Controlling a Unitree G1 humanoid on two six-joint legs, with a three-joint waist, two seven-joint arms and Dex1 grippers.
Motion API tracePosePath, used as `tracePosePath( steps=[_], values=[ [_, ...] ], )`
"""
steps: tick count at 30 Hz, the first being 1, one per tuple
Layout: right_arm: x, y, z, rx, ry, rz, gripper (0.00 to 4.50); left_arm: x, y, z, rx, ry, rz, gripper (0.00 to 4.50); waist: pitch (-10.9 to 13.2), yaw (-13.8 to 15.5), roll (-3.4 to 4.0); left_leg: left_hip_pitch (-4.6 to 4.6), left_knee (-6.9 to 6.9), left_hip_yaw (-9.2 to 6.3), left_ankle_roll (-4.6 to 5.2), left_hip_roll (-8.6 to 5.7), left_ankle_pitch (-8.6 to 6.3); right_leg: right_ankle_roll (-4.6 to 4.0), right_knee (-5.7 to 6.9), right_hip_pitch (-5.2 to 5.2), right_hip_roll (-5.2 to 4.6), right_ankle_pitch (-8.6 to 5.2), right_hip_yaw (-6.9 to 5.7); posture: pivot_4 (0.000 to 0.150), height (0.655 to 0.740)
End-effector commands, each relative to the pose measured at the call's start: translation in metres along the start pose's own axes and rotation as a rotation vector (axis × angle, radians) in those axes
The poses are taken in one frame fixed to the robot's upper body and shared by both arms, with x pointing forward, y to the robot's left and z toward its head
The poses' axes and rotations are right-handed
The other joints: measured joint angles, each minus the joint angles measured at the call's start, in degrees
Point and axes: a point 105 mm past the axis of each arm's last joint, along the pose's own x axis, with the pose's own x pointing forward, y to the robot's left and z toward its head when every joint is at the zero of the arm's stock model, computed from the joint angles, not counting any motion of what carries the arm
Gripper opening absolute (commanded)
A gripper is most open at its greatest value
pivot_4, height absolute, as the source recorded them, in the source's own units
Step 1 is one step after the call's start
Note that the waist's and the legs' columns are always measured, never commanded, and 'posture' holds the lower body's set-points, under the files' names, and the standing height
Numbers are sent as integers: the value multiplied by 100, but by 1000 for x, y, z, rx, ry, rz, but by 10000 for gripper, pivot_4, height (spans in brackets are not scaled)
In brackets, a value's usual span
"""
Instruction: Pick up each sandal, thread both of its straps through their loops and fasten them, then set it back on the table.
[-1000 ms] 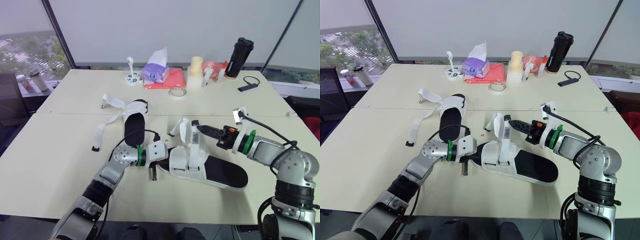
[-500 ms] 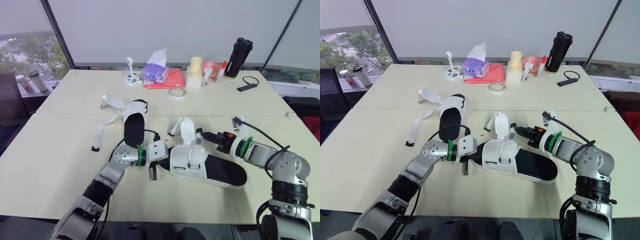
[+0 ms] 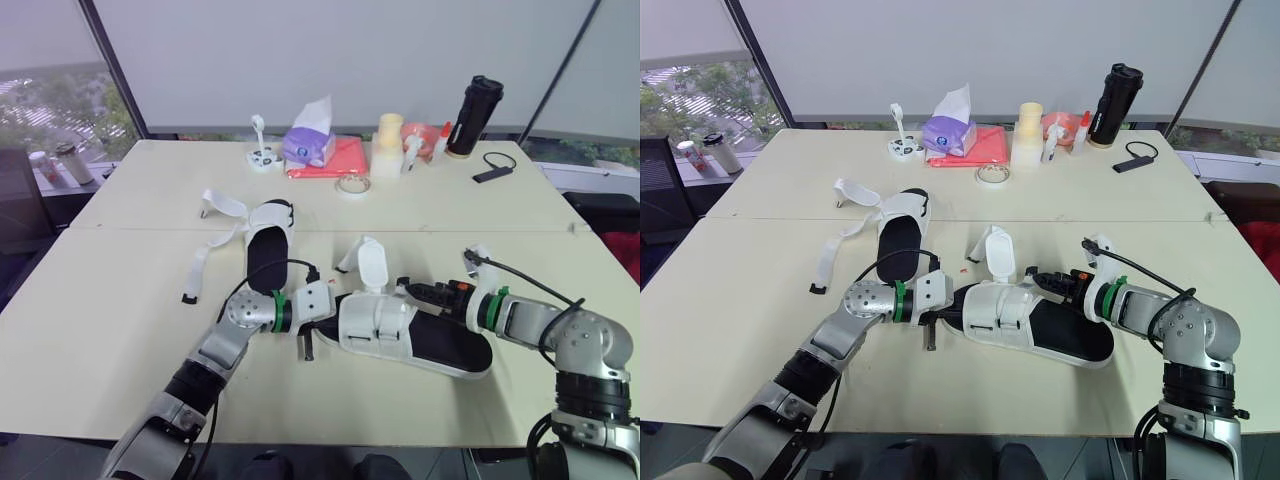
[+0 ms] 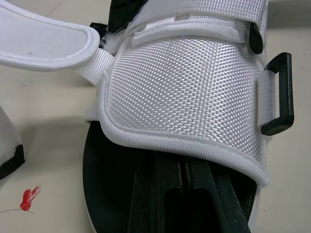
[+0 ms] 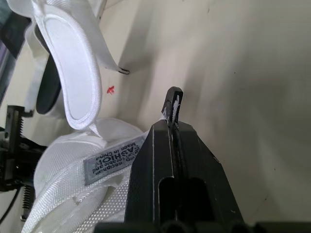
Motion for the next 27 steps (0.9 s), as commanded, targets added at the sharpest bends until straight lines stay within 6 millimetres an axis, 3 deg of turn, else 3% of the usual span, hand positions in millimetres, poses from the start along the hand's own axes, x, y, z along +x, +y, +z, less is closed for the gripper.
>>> tracePosePath(
  steps=[1, 7, 8, 10, 14, 17, 19, 22, 27],
  values=[
    [-2, -14, -2, -25, 40, -82, 301, -2, -10, -33, -75, 115, -17, 0, 0, -1, 0, 1, 0, 0, 0, 0, 0, 0, 0, 0, 0, 0, 0, 1500, 7400],
    [4, -11, 10, -68, 49, -81, 301, -1, -10, -33, -74, 114, -14, 0, -1, -9, 0, 2, 1, 0, 1, 0, 1, 0, 0, 2, -1, 0, 0, 1500, 7400],
    [4, -11, 11, -71, 52, -84, 2822, -2, -10, -33, -74, 113, -12, 0, -1, -9, 0, 2, 1, 0, 2, 0, 1, 0, 0, 2, -1, 0, -1, 1500, 7400],
    [2, -13, 12, -82, 56, -91, 9349, -2, -9, -33, -73, 113, -8, 0, -1, 5, 0, 3, 1, 0, 2, 0, 1, 0, 0, 3, -2, 0, -1, 1500, 7400],
    [-5, -15, 19, -120, 26, -104, 29771, -3, -9, -33, -74, 112, -5, 0, -1, -7, 1, -4, -3, 4, 2, 0, 1, 0, -5, -3, -8, 0, -3, 1500, 7400],
    [-16, -15, 41, -200, -84, -141, 44500, -2, -9, -34, -76, 110, -4, 0, -1, -8, 1, -4, -4, 4, 2, 0, 1, 0, -5, -2, -8, 0, -3, 1500, 7400],
    [-22, -8, 58, -246, -156, -132, 44500, -1, -10, -34, -77, 109, -5, 0, -1, -5, 1, -4, -3, 5, 2, 0, 1, 0, -5, -2, -8, 0, -3, 1500, 7400],
    [-25, 18, 75, -313, -210, -33, 44500, 1, -12, -33, -78, 104, -15, 0, -1, -15, 1, -4, -4, 6, 2, 0, 1, 0, -5, -3, -8, 0, -3, 1500, 7400],
    [-13, 58, 80, -272, -196, 184, 44500, 3, -12, -31, -76, 100, -30, 0, -1, -11, 1, -1, -4, 5, 3, 0, 2, 0, -3, -1, -7, 0, -4, 1500, 7400]
  ],
)
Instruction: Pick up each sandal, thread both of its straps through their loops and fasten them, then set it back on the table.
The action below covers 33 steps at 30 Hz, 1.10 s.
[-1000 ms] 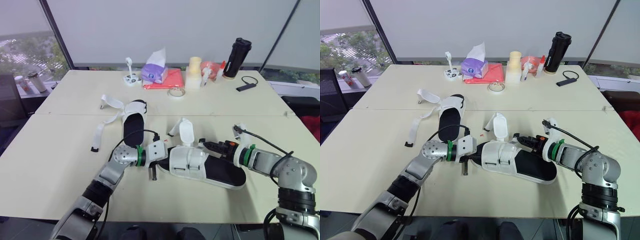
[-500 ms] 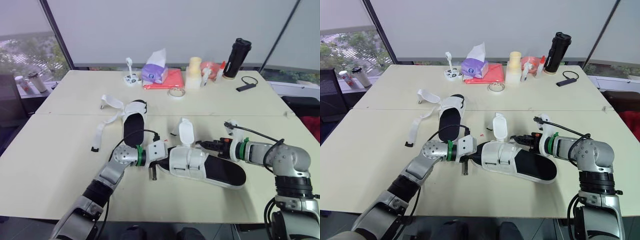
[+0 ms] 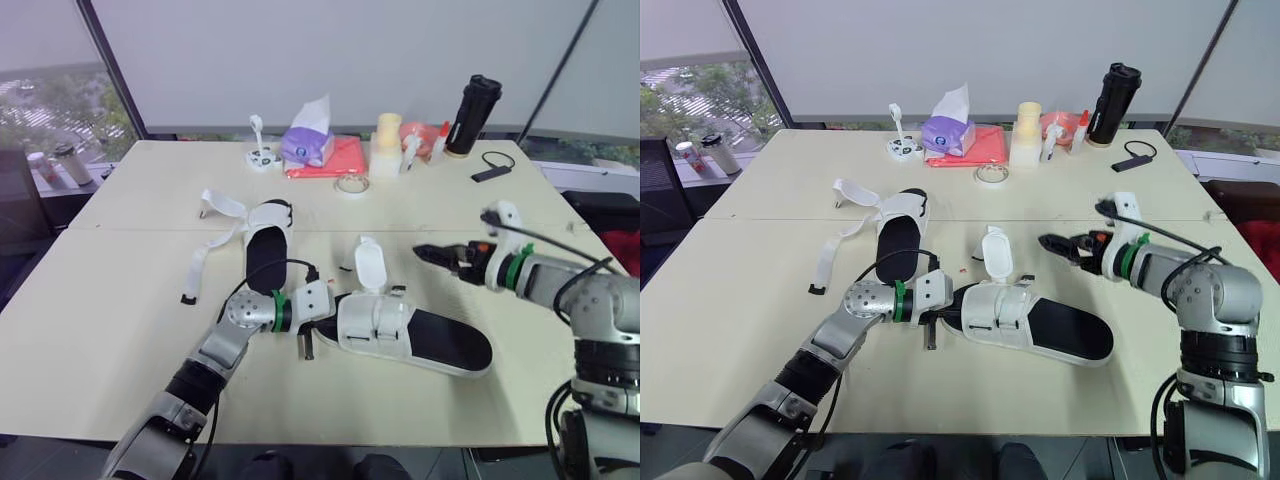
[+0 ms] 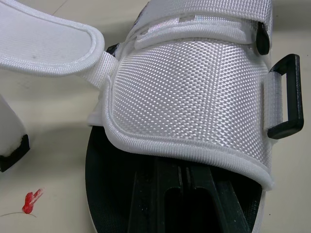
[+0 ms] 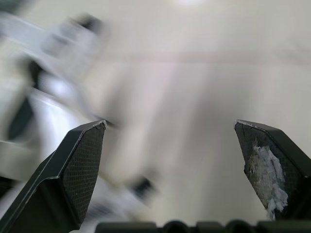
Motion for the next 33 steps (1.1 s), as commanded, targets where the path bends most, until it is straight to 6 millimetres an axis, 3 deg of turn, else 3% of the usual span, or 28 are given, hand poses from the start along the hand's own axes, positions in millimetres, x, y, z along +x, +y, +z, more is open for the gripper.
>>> tracePosePath(
  steps=[1, 5, 11, 24, 33],
  values=[
    [9, 27, 13, 24, -25, 149, 44500, 2, -12, -30, -76, 109, -36, 0, 0, 10, 0, 0, 0, 0, 0, 0, 0, 0, -1, 1, 0, 0, 0, 1500, 7400],
    [26, 32, 11, -19, 36, 189, 44500, 0, -13, -31, -71, 116, -51, 0, 0, 7, 0, -4, 1, 1, 0, 0, 0, 0, -6, 0, -4, 0, -1, 1500, 7400],
    [42, 22, 9, -16, 100, 192, 44500, -2, -13, -31, -69, 120, -46, 0, 0, -10, 0, -6, -7, 1, 0, 0, 0, -1, -6, -7, -5, 0, -1, 1500, 7400],
    [56, 36, 0, 426, 255, 304, 44500, -6, -10, -33, -76, 117, 22, 0, -1, -13, 2, -10, -13, 2, -2, 0, 0, -3, -6, -15, -10, 0, -1, 1500, 7400],
    [76, 45, 24, 561, 128, 350, 44500, -5, -9, -34, -74, 121, 37, 0, -1, -14, 7, -12, -16, 6, -4, 0, 0, -3, -4, -19, -10, 0, -1, 1500, 7400]
  ],
)
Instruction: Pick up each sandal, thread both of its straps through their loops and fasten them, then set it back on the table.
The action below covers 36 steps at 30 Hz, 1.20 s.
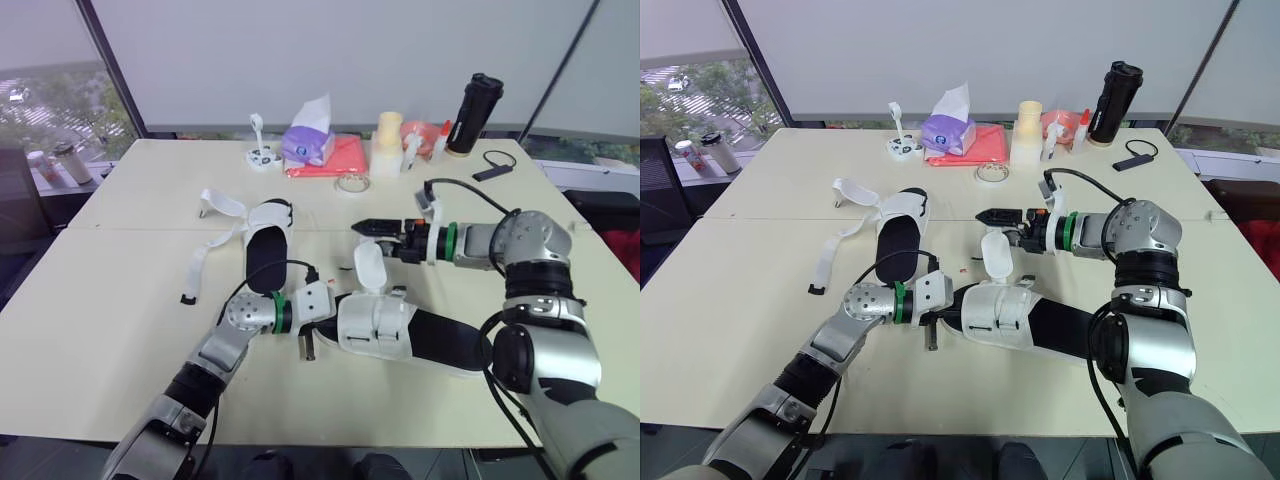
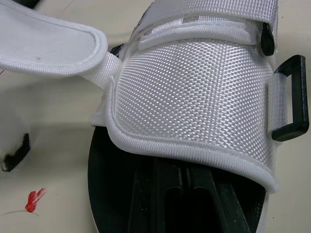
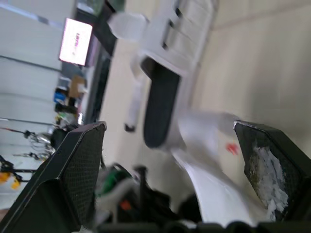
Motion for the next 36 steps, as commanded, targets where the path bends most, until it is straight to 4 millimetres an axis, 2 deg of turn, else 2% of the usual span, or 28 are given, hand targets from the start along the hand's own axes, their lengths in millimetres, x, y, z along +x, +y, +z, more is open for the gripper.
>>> tracePosePath(
  steps=[1, 4, 7, 9, 12, 13, 18, 22, 25, 30, 36],
  values=[
    [4, 10, 16, 34, -72, 43, 44500, -4, -8, -35, -76, 129, 8, 0, 0, 1, 0, 0, 0, 0, 0, 0, 0, 0, 0, 0, 0, 0, 0, 1500, 7400],
    [5, 6, 19, 67, -89, 22, 44500, -5, -5, -35, -72, 132, 23, 0, 0, 4, 0, 0, 0, 0, 0, 0, 0, 0, 0, 0, 0, 0, 0, 1500, 7400],
    [7, 0, 14, 61, -62, -16, 31058, -5, -4, -35, -73, 133, 27, 0, 0, -7, 1, -2, 0, 2, -1, 0, 0, 0, 0, -2, 0, 0, 0, 1500, 7400],
    [8, -6, 4, 39, -11, -64, 20296, -7, -5, -37, -73, 136, 29, 0, 0, -13, 2, -4, -2, 2, 0, 0, 0, 0, 1, -6, 0, 0, 0, 1500, 7400],
    [9, -5, -2, -1, 29, -72, 5042, -6, -5, -38, -73, 140, 30, 0, 0, -17, 3, -4, -4, 2, -1, 0, 0, 0, 1, -7, 0, 0, 0, 1500, 7400],
    [9, -3, -1, -5, 30, -65, 1691, -6, -5, -38, -73, 140, 31, 0, 0, -17, 3, -6, -4, 2, -1, 0, 1, 0, 1, -9, 0, 0, 0, 1500, 7400],
    [5, -6, 2, -57, 35, -99, 1691, -5, -3, -37, -71, 137, 37, 0, 0, -12, 3, -7, -3, 2, -2, 0, 1, 0, 2, -10, 0, 0, 0, 1500, 7400],
    [-2, -4, 23, -175, -63, -123, 1691, -4, -3, -37, -71, 133, 40, 0, 0, -16, 3, -7, -3, 3, -2, 0, 1, 0, 1, -11, 0, 0, 0, 1500, 7400],
    [-8, -2, 29, -257, -76, -137, 10162, -3, -5, -38, -73, 130, 40, 0, 1, -11, 4, -10, -3, 3, -2, 0, 1, 0, 3, -15, 0, 0, 0, 1500, 7400],
    [-17, -6, 21, -224, -23, -166, 35479, -3, -6, -38, -77, 129, 42, 0, 0, -11, 4, -12, -3, 3, -2, 0, 1, 0, 2, -16, 0, 0, 0, 1500, 7400],
    [-29, -16, -7, -101, 79, -147, 35479, -3, -6, -39, -79, 131, 44, 0, 0, -6, 5, -18, -4, 3, -2, 0, 1, 0, 1, -20, -1, 0, 0, 1500, 7400]
  ],
)
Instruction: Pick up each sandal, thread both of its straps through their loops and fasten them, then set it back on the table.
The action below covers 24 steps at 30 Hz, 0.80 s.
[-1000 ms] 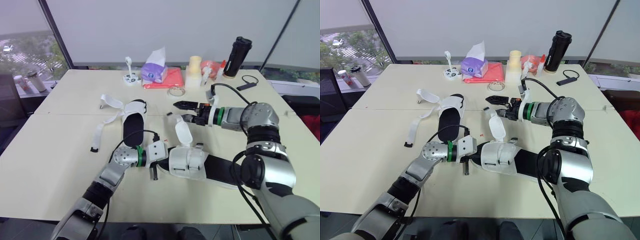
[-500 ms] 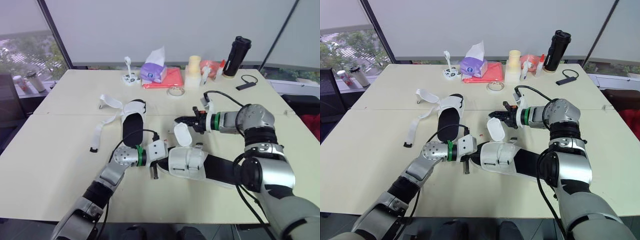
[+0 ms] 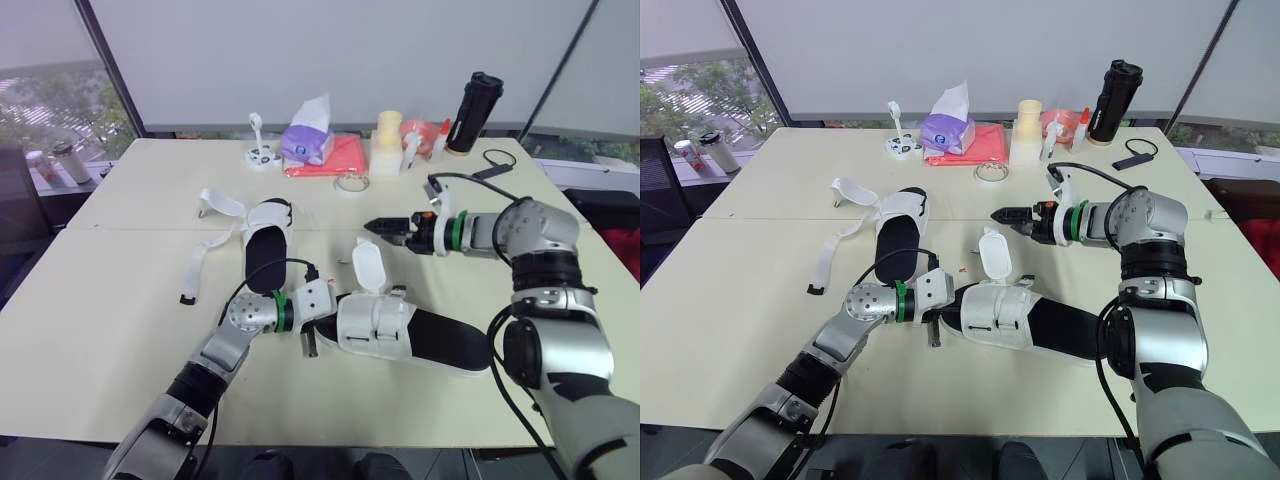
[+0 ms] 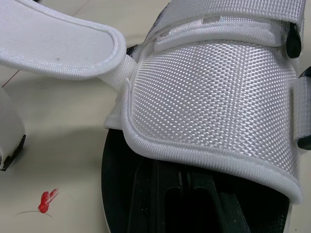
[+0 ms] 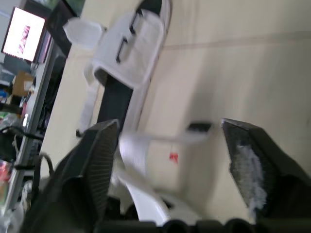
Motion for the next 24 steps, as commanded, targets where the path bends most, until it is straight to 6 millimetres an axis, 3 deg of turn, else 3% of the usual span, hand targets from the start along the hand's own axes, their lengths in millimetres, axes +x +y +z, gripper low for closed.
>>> tracePosePath(
  steps=[1, 9, 16, 24],
  values=[
    [-9, 10, -2, 45, 10, 65, 35479, -5, -11, -39, -82, 142, -3, 0, 0, -4, 0, -1, 0, 0, 0, 0, 0, 0, 0, -2, 0, 0, 0, 1500, 7400],
    [1, 25, 3, 163, -37, 215, 35479, -6, -10, -41, -82, 150, 8, 0, -5, -7, 8, -7, 1, 0, 0, 0, 0, 0, 6, -10, 0, 0, 1, 1500, 7400],
    [7, 35, 4, 151, -19, 253, 35479, -9, -10, -45, -83, 161, 22, 0, -7, -2, 11, -32, 5, 2, -4, 0, 3, 1, 11, -35, 0, 1, 0, 1500, 7400],
    [28, 53, 0, 120, 38, 316, 35479, -6, -8, -45, -83, 156, 44, 0, -7, -2, 12, -44, 9, 2, -17, -1, 16, 1, 33, -57, 2, 2, -1, 1500, 7400]
  ],
)
